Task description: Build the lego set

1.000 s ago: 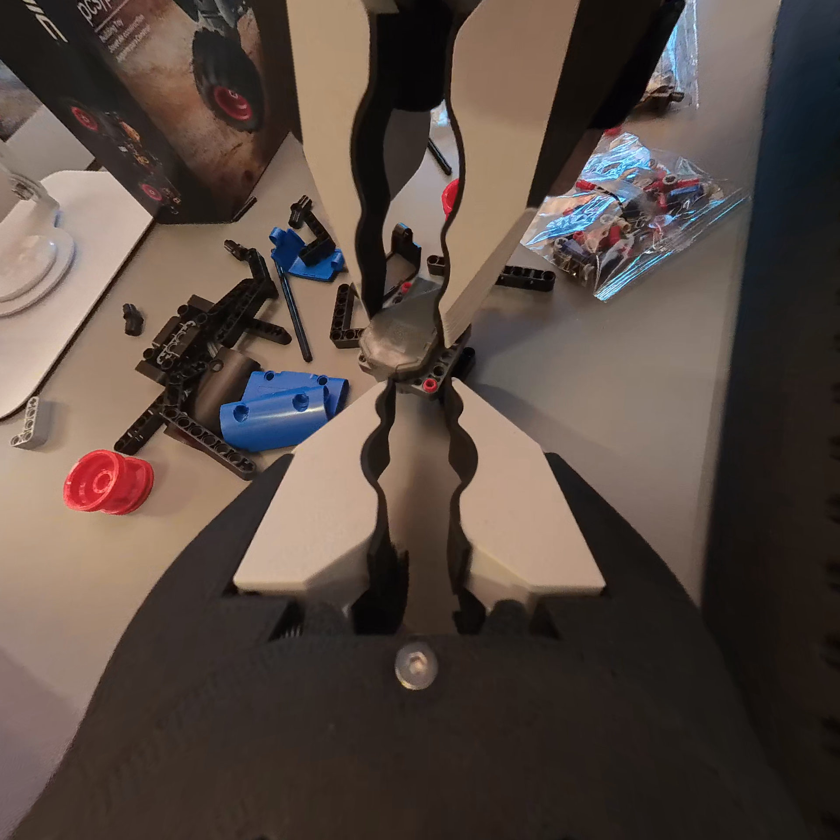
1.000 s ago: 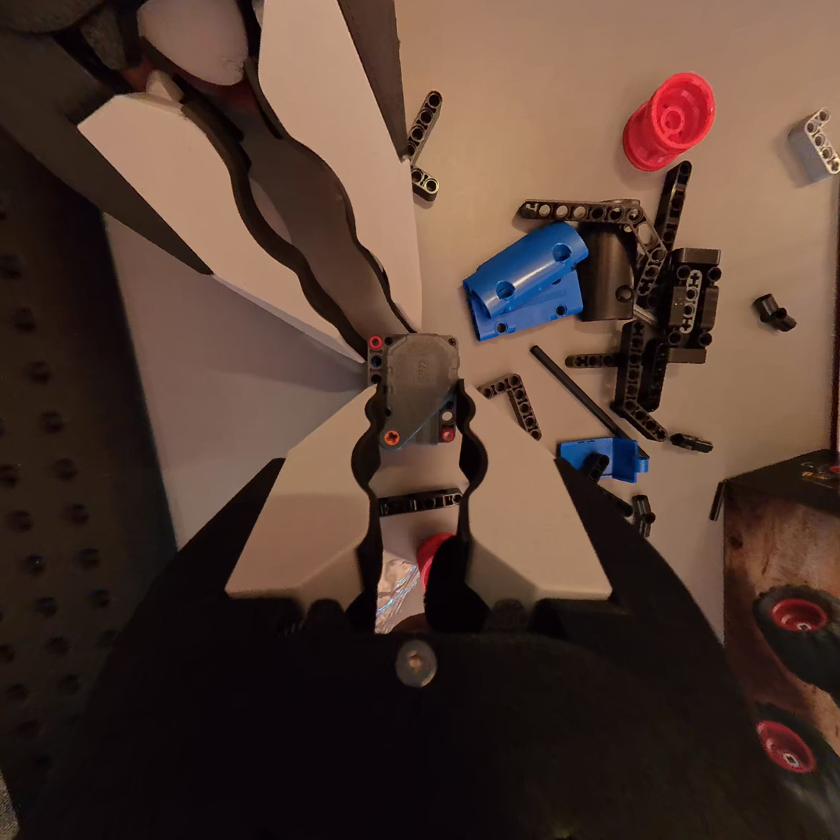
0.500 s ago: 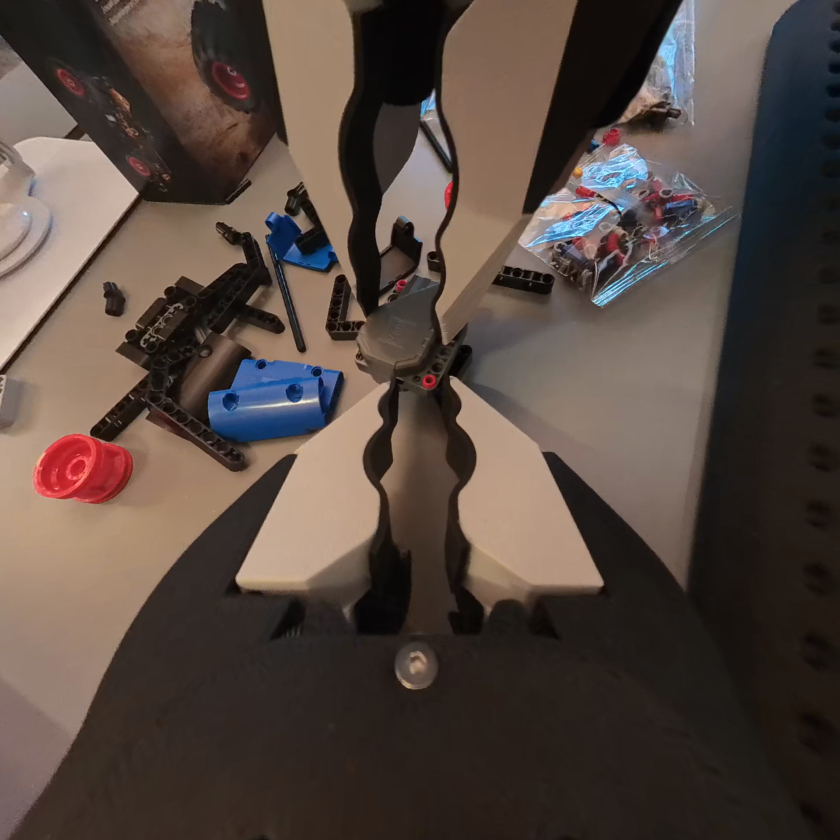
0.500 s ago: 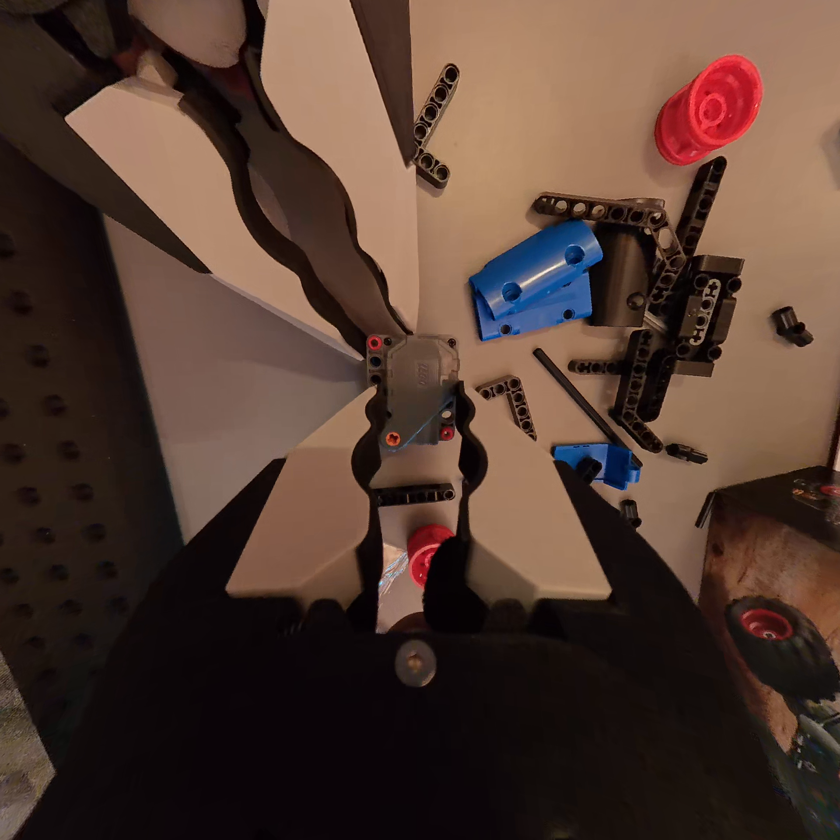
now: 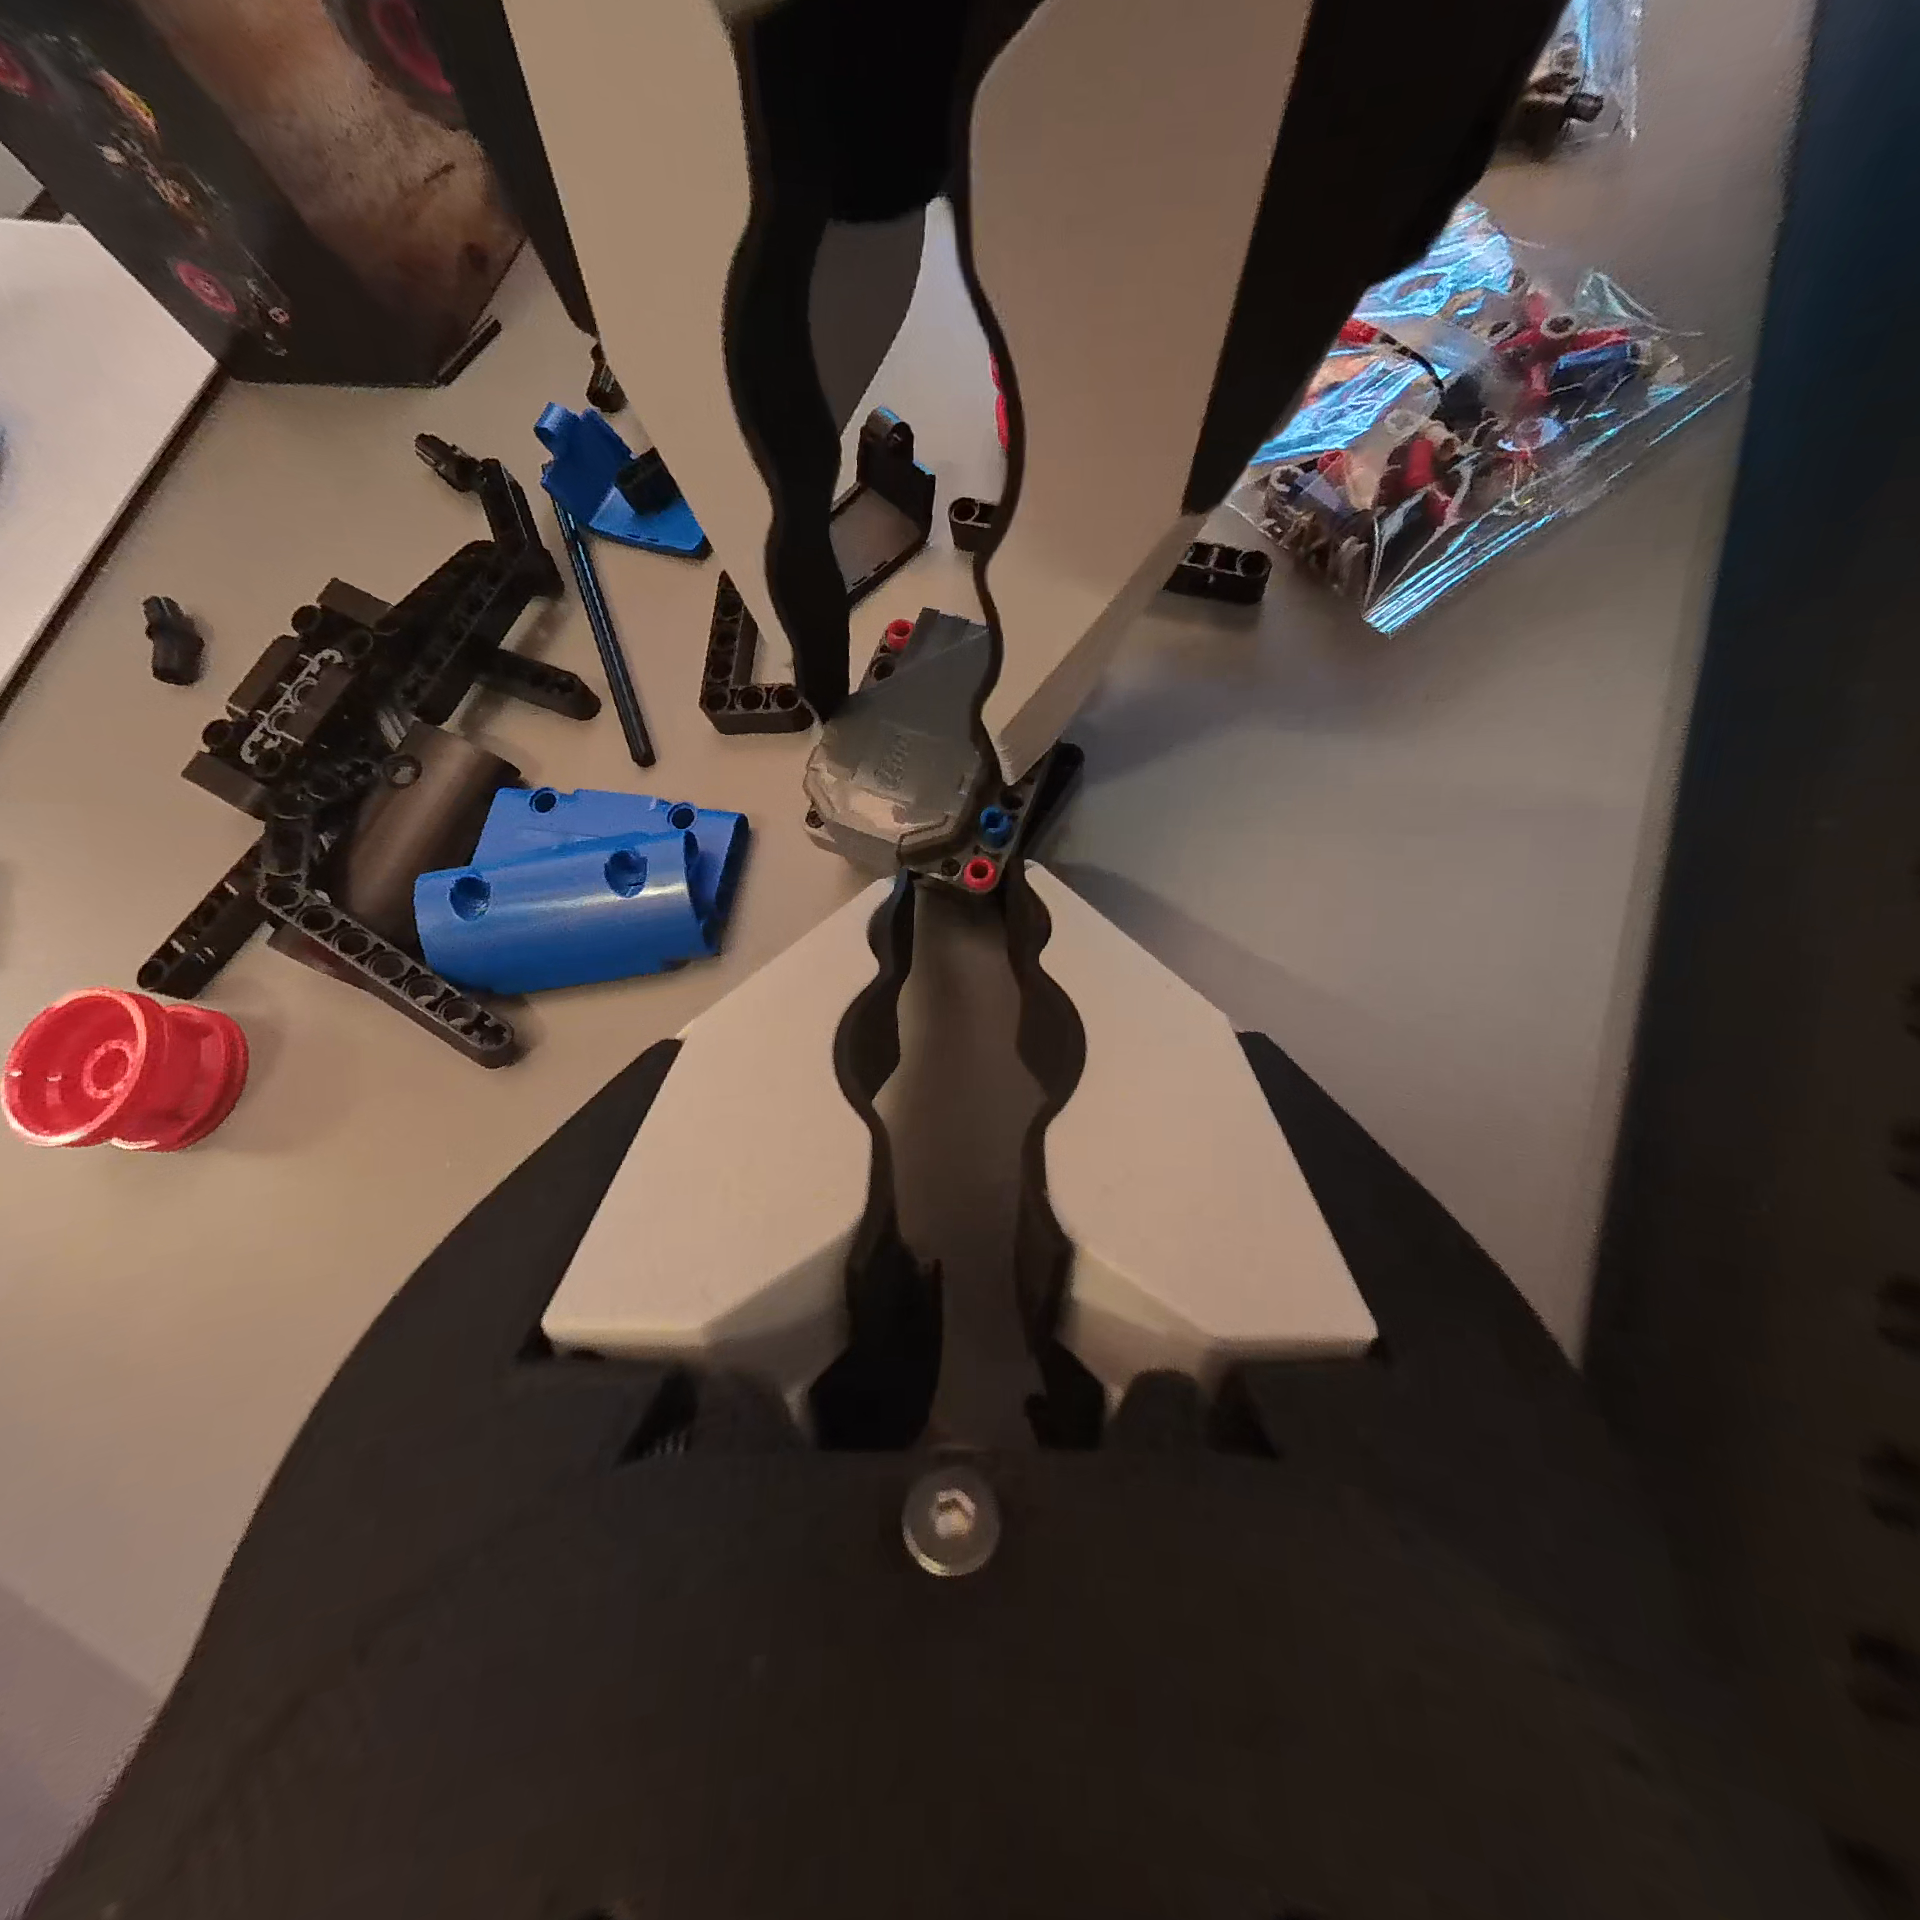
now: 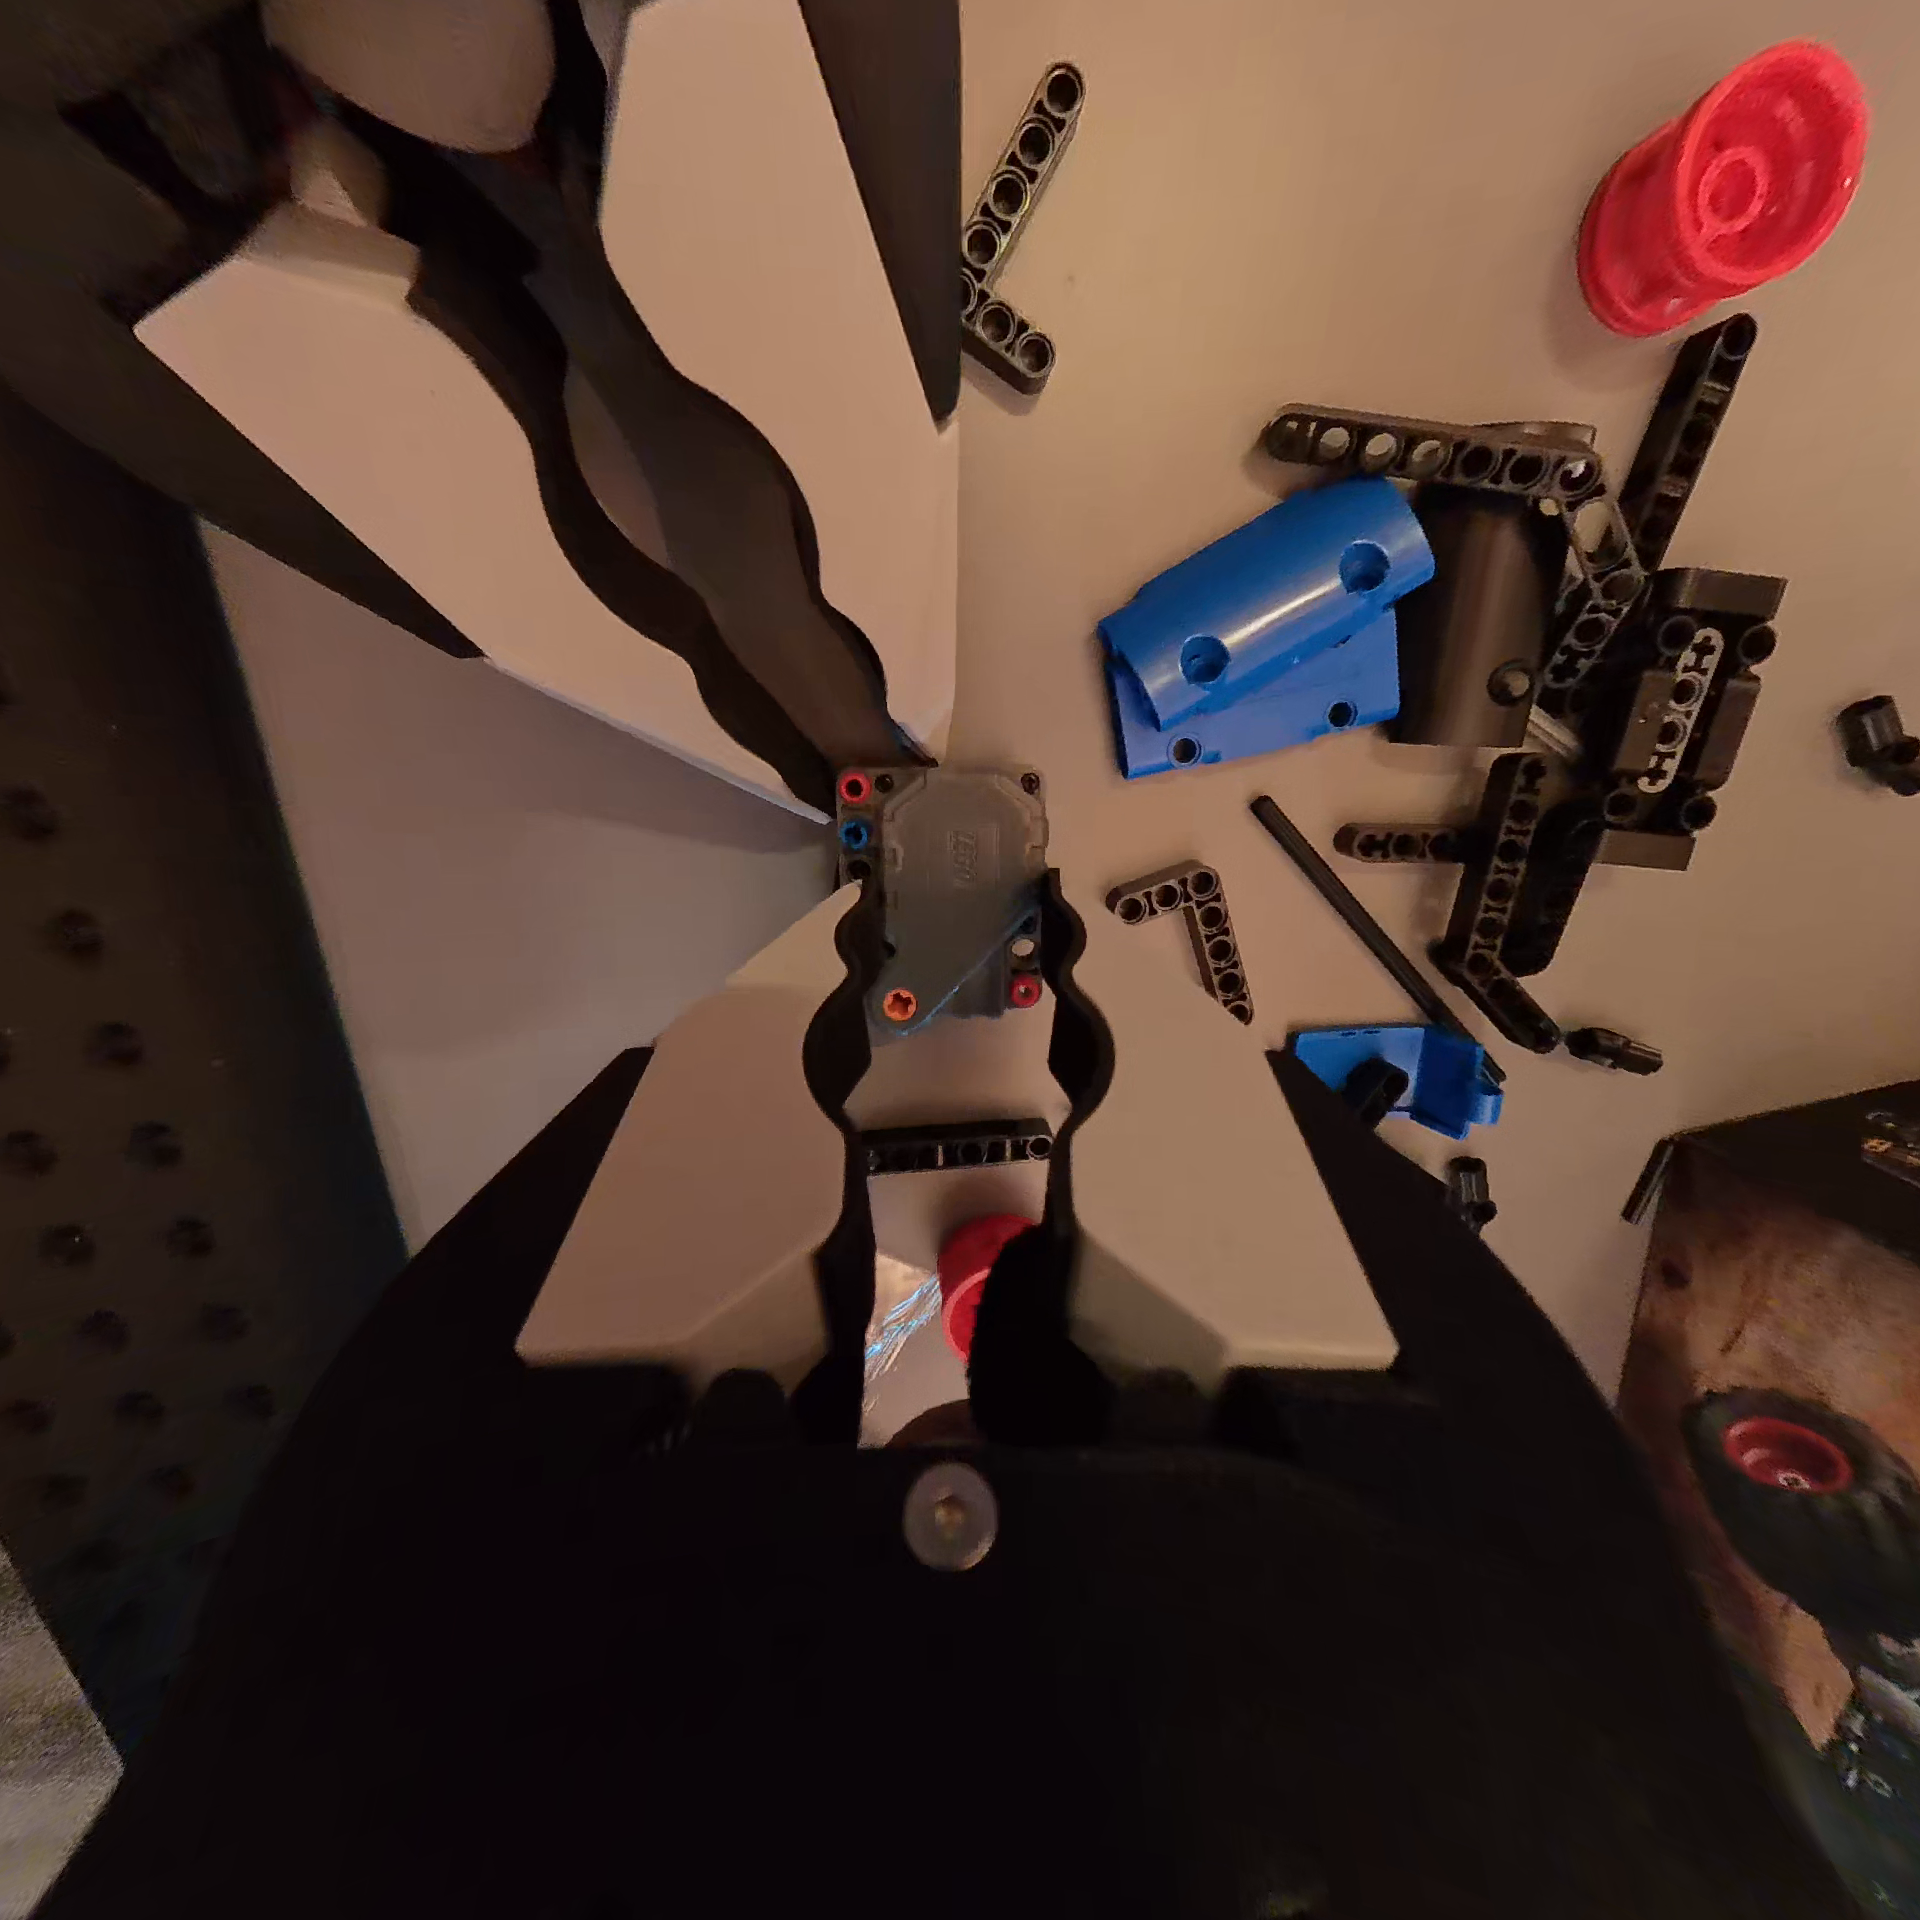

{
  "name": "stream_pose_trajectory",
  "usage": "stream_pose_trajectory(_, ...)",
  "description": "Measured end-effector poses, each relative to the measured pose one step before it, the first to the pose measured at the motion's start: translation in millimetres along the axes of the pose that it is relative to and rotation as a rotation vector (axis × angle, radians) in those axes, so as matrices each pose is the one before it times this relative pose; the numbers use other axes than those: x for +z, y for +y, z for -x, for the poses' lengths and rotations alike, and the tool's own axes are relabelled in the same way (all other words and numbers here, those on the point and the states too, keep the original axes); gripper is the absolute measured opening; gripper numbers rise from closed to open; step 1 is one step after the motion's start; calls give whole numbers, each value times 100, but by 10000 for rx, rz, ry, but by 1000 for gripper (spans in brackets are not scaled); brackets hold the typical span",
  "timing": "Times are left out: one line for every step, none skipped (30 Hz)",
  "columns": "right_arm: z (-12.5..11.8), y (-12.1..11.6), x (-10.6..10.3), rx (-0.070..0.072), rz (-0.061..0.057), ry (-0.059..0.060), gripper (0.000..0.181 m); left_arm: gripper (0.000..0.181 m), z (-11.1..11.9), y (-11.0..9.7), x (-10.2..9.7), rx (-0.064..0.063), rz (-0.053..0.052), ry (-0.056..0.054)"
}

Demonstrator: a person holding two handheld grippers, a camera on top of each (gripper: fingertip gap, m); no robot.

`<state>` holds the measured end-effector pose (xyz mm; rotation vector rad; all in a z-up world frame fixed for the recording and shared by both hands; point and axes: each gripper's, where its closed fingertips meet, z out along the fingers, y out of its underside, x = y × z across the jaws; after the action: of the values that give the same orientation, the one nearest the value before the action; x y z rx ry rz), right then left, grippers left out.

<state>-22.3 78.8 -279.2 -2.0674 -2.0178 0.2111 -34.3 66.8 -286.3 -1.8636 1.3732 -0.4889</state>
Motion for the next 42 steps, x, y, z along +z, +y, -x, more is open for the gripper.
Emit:
stream_pose_trajectory(-5, 9, 0, 14, 32, -9, 28, 15, 8, -2, 3, 21, 6, -14)
stream_pose_trajectory(-28, -25, 12, 29, -43, 5, 28, 15, 39, -1, -24, 10, 0, -55)
stream_pose_trajectory(-82, -29, -7, 36, -113, 42, 28, 15, 105, 8, -30, 6, 3, -96)
stream_pose_trajectory(-49, 1, -2, 16, -124, 85, 29, 16, 30, -8, -25, 3, -13, -40)
stream_pose_trajectory(22, -15, -17, -6, -103, 124, 29, 16, 14, 2, -28, 20, 8, -57)
stream_pose_trajectory(20, -3, -13, 29, -64, 138, 29, 16, 25, -6, -34, 43, 4, -82)
stream_pose_trajectory(36, -22, -17, 42, -62, 112, 29, 16, 28, -7, -57, -19, 0, -37)
stream_pose_trajectory(-7, -69, -23, 73, -111, 81, 29, 19, 73, 24, -82, -71, 15, -11)
stream_pose_trajectory(-11, -103, 13, 144, -173, 36, 29, 21, 205, 88, -140, -49, 49, -44)
stream_pose_trajectory(-14, -90, 52, 220, -191, -4, 29, 29, 97, 29, -211, -45, 18, 31)
stream_pose_trajectory(-54, -30, 18, 190, -158, 13, 29, 33, -68, -18, -220, -146, 5, 92)
stream_pose_trajectory(-98, -23, -25, 106, -139, 85, 29, 38, -213, 94, -171, -92, 67, 119)
stream_pose_trajectory(-95, -4, -20, 115, -92, 101, 29, 41, -171, 275, -80, 26, 153, 42)
stream_pose_trajectory(-51, 19, -16, 95, -56, 85, 29, 43, -95, 312, -8, 46, 154, -33)
stream_pose_trajectory(-26, 6, -51, 42, -48, 75, 29, 44, -222, 292, 82, 24, 151, 36)
stream_pose_trajectory(-56, 19, -67, 32, -33, 76, 29, 40, -307, 221, 122, 85, 116, 36)
stream_pose_trajectory(-11, -66, -73, 72, -88, 21, 29, 33, -241, 103, 146, 162, 71, -37)
stream_pose_trajectory(50, -216, -124, 89, -199, -18, 29, 27, -15, -37, 68, 29, 59, -112)
stream_pose_trajectory(58, -310, -182, 110, -252, -26, 29, 20, -36, -1, 47, 57, 70, -47)
stream_pose_trajectory(-4, -225, -211, 84, -189, 37, 29, 17, 164, -49, 48, 84, -15, -128)
stream_pose_trajectory(-100, -112, -190, 16, -114, 131, 29, 13, 349, -13, 57, 104, -57, -226)
stream_pose_trajectory(-127, -147, -201, 11, -138, 156, 29, 12, 273, 3, -17, 25, -61, -139)
stream_pose_trajectory(-90, -226, -243, 32, -194, 109, 29, 11, 268, -290, -168, -57, -219, -132)
stream_pose_trajectory(-93, -273, -288, 57, -225, 78, 29, 13, 118, -501, -256, -93, -336, -34)
stream_pose_trajectory(-217, -302, -338, 28, -242, 131, 29, 17, 114, -330, -204, -176, -199, 23)
stream_pose_trajectory(-245, -305, -398, -9, -244, 137, 29, 24, 163, -231, -118, -163, -153, 22)
stream_pose_trajectory(-247, -315, -423, 58, -252, 105, 28, 38, 206, -202, -48, -256, -145, 18)
stream_pose_trajectory(-334, -368, -466, 100, -299, 141, 29, 47, 109, -191, -57, -316, -124, 118)
stream_pose_trajectory(-369, -492, -520, 67, -377, 163, 29, 48, 102, -487, -250, -268, -319, 125)
stream_pose_trajectory(-263, -581, -550, 60, -454, 95, 29, 49, 209, -714, -368, -385, -420, 89)
stream_pose_trajectory(-120, -704, -566, 46, -543, 20, 28, 54, 31, -921, -423, -521, -498, 243)
stream_pose_trajectory(-70, -757, -553, 3, -570, 20, 28, 59, -258, -1096, -422, -600, -611, 452)
stream_pose_trajectory(-194, -570, -447, -56, -425, 124, 28, 59, -233, -1081, -382, -622, -590, 447)
stream_pose_trajectory(-297, -388, -382, -159, -288, 223, 28, 59, -117, -939, -287, -505, -469, 350)
stream_pose_trajectory(-127, -408, -329, -147, -282, 124, 28, 56, -285, -893, -231, -356, -442, 363)
stream_pose_trajectory(46, -446, -276, -37, -295, -6, 28, 53, -452, -563, -75, -271, -237, 381)
stream_pose_trajectory(-6, -320, -181, -6, -211, 39, 28, 52, -358, -264, 107, -155, -65, 227)
stream_pose_trajectory(-6, -244, -123, -137, -171, 79, 28, 50, -203, -226, 161, 26, -81, 37)
stream_pose_trajectory(150, -183, -71, -159, -134, 12, 28, 43, -111, -280, 119, 83, -144, -52)
stream_pose_trajectory(38, -129, -49, -11, -100, 56, 28, 37, 138, -357, 49, -10, -196, -163)
stream_pose_trajectory(-71, -196, -85, 80, -143, 85, 28, 28, 394, -477, -82, -7, -309, -288)
stream_pose_trajectory(-31, -223, -112, 185, -170, -11, 28, 18, 336, -354, -59, 16, -248, -242)
